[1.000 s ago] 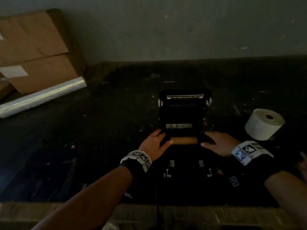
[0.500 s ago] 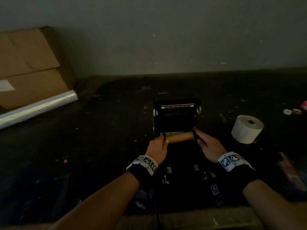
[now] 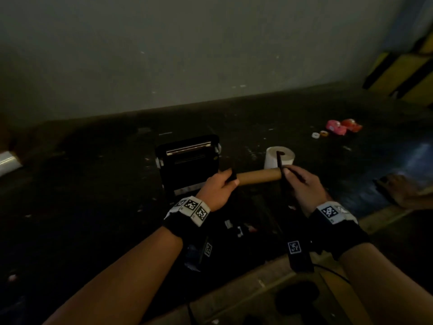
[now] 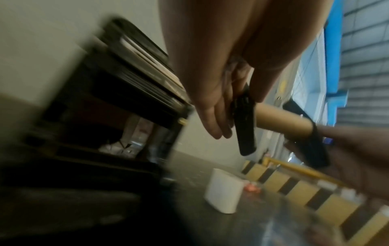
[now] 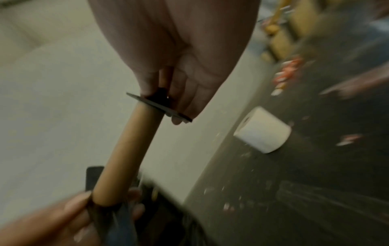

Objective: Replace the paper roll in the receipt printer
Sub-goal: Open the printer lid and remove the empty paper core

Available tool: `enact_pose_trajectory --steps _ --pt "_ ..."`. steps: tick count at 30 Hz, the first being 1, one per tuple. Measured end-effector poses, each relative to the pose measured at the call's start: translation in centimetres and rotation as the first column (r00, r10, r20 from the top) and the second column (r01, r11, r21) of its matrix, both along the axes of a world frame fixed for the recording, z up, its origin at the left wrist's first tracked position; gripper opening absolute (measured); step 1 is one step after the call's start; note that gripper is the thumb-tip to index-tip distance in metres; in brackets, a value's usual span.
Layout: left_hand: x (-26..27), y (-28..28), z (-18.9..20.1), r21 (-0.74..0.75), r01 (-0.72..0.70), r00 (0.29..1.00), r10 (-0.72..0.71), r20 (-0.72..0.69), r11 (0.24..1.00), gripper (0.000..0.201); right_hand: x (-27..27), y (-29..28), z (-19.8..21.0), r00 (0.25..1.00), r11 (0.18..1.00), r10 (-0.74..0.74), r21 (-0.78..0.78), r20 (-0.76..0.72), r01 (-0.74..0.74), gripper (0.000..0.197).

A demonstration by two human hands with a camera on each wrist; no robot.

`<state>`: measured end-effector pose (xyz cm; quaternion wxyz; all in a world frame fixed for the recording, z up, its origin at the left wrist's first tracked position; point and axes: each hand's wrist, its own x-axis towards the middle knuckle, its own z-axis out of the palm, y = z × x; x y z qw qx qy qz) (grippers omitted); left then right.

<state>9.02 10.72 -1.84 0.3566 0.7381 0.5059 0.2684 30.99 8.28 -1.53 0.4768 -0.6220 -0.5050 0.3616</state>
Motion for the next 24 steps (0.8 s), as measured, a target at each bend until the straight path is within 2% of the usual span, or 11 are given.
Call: enact_pose_trajectory --steps 3,5,7,9,10,12,14,16,17,20,24 --pt "3.1 0.8 -0.2 -0.102 0.037 0.985 -0.019 0.172 0.994 0.023 3.0 0.2 -0.7 0.979 0.995 -0.085 -0.059 -0.185 0.076 0.015" --pt "4.9 2.0 -0.4 -0.183 0.036 0.947 0.025 0.321 0.982 0.015 5.1 0.6 -0.9 0.956 0.990 -0.127 -0.087 -0.263 0.107 0.020" --pt "7.0 3.5 -0.6 -0.317 -0.004 0.878 0.155 0.453 0.949 0.015 7.5 1.2 -1.3 0.944 0.983 -0.174 -0.097 -0.279 0.153 0.021" --pt "9.0 5.4 -1.0 -0.464 -0.069 0.823 0.313 0.475 0.883 0.017 9.8 2.2 -1.8 0.931 0.979 -0.202 -0.089 -0.303 0.183 0.020" --pt "10.1 6.4 -1.5 -0.518 -0.096 0.828 0.357 0.432 0.850 0.018 11.0 2.8 -2.0 0.926 0.979 -0.203 -0.090 -0.318 0.184 0.020" --pt "12.1 8.8 -2.7 -0.543 -0.163 0.904 0.345 0.253 0.824 0.015 13.0 4.2 -2.1 0.916 0.978 -0.204 -0.114 -0.344 0.175 0.019" --pt "13.9 10.8 -3.9 -0.472 -0.235 0.971 0.224 -0.081 0.850 0.020 15.0 5.9 -2.5 0.911 0.981 -0.180 -0.139 -0.370 0.138 0.019" --pt "15.3 12.0 -4.8 -0.383 -0.290 0.912 0.132 -0.389 0.877 0.038 16.6 7.7 -3.4 0.910 0.978 -0.173 -0.174 -0.376 0.114 0.020" --pt "15.9 12.5 -5.3 -0.354 -0.299 0.877 0.108 -0.469 0.886 0.042 17.3 8.5 -3.8 0.910 0.976 -0.168 -0.193 -0.379 0.100 0.017" --pt "16.9 12.9 -7.8 -0.257 -0.333 0.801 0.128 -0.585 0.907 0.039 18.1 10.4 -4.8 0.899 0.967 -0.136 -0.253 -0.417 0.029 0.013" --pt "16.2 12.7 -10.8 -0.208 -0.452 0.737 0.231 -0.635 0.867 0.034 16.9 12.4 -5.1 0.905 0.955 -0.073 -0.291 -0.419 -0.058 0.014"
